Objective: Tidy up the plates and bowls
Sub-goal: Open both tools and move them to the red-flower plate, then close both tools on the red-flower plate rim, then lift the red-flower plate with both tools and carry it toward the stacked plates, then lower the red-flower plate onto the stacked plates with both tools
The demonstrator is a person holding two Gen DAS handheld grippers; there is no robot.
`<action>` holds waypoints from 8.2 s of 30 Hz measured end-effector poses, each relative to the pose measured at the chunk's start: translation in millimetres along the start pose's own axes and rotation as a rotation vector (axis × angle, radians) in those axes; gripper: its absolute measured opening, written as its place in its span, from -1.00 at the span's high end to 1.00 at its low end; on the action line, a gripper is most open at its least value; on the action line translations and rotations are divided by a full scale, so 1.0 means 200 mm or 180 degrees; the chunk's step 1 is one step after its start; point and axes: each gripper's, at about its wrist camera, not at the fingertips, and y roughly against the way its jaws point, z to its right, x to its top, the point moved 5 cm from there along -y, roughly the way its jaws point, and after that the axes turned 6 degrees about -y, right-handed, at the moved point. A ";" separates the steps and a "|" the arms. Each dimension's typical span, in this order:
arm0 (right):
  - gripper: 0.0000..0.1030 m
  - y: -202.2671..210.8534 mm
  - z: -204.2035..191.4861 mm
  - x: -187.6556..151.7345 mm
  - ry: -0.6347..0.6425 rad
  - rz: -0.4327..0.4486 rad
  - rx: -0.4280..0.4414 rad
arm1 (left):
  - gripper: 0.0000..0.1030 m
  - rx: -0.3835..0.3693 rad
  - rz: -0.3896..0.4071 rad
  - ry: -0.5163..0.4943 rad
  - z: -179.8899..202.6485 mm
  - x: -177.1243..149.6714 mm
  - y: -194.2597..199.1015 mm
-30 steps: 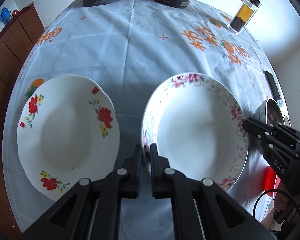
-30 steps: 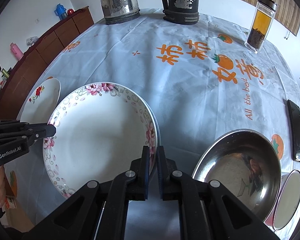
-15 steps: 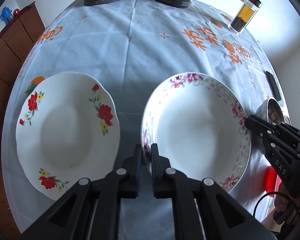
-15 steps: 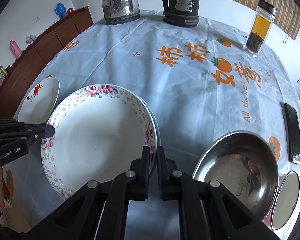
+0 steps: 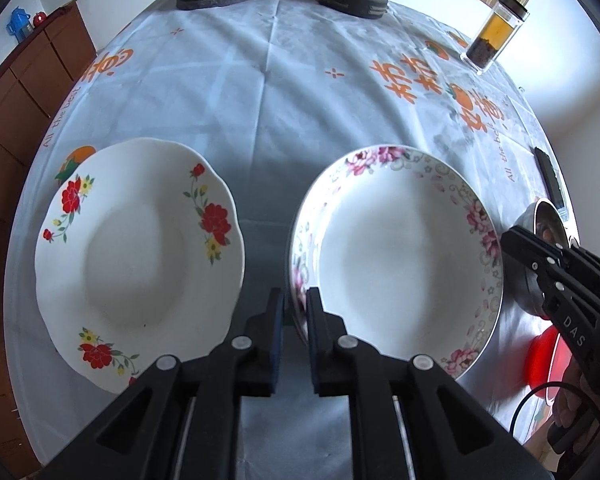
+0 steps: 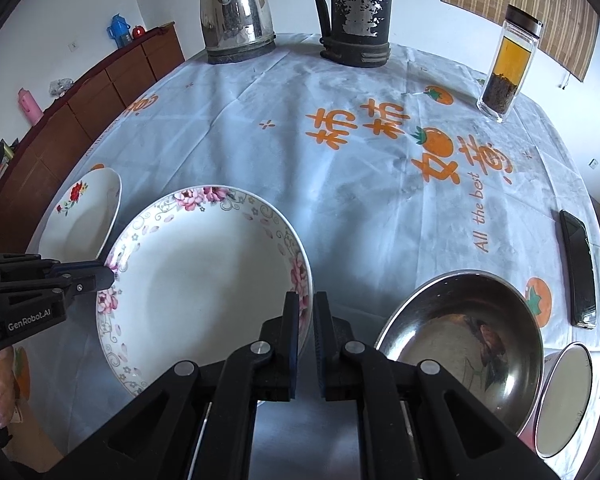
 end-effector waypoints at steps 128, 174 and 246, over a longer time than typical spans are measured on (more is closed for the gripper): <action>0.78 -0.13 -0.92 0.21 0.0433 -0.0234 0.0448 | 0.60 0.0332 0.0160 0.0840 -0.87 -0.15 0.24; 0.78 0.06 -0.48 0.14 -0.0043 -0.0065 0.0202 | 0.60 0.0193 0.0156 0.0360 -0.44 0.00 0.26; 0.78 0.09 -0.06 -0.03 -0.0494 -0.0153 -0.0104 | 0.61 0.0069 -0.0010 -0.0189 -0.03 0.10 0.10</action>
